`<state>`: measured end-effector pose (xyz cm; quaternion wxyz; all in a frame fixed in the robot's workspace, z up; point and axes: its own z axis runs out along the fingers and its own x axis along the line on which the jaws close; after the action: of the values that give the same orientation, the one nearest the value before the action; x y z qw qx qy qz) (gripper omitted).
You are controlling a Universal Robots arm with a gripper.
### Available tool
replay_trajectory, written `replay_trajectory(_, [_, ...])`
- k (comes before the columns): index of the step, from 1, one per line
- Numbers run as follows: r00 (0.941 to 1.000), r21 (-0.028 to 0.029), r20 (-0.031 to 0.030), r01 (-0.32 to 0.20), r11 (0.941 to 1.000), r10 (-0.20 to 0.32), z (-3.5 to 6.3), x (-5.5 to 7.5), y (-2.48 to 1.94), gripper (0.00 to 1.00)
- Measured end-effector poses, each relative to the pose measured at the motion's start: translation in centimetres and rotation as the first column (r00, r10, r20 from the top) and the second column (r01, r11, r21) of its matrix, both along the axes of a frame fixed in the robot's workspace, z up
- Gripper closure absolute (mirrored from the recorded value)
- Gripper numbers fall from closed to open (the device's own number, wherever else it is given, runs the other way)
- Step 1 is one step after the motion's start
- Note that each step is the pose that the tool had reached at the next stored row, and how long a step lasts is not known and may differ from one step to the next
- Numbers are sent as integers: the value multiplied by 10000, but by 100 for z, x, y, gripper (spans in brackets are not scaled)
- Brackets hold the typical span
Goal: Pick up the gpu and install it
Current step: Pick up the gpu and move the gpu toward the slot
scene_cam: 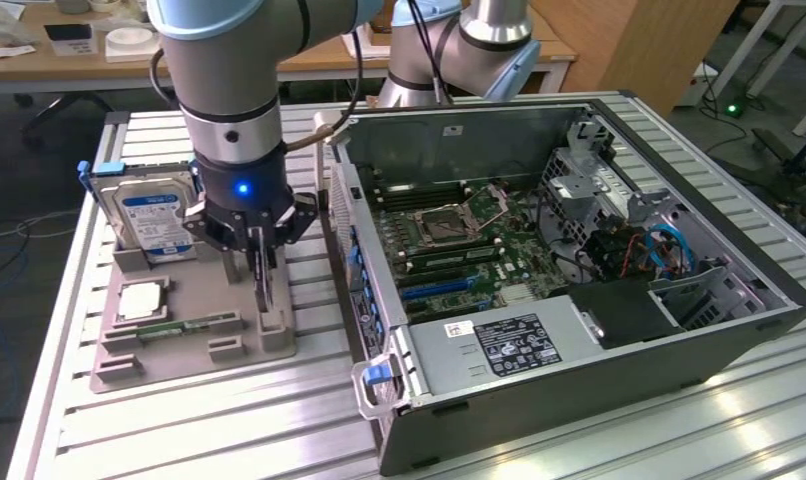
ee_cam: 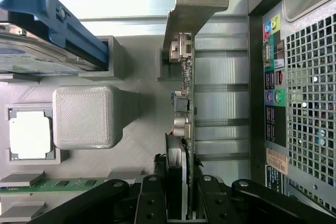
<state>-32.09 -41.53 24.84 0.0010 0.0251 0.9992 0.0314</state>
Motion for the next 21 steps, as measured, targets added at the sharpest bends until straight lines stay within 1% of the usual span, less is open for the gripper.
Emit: replay_trajectory(21, [10000, -2, -2, 0, 10000, 0, 73, 0, 0, 73])
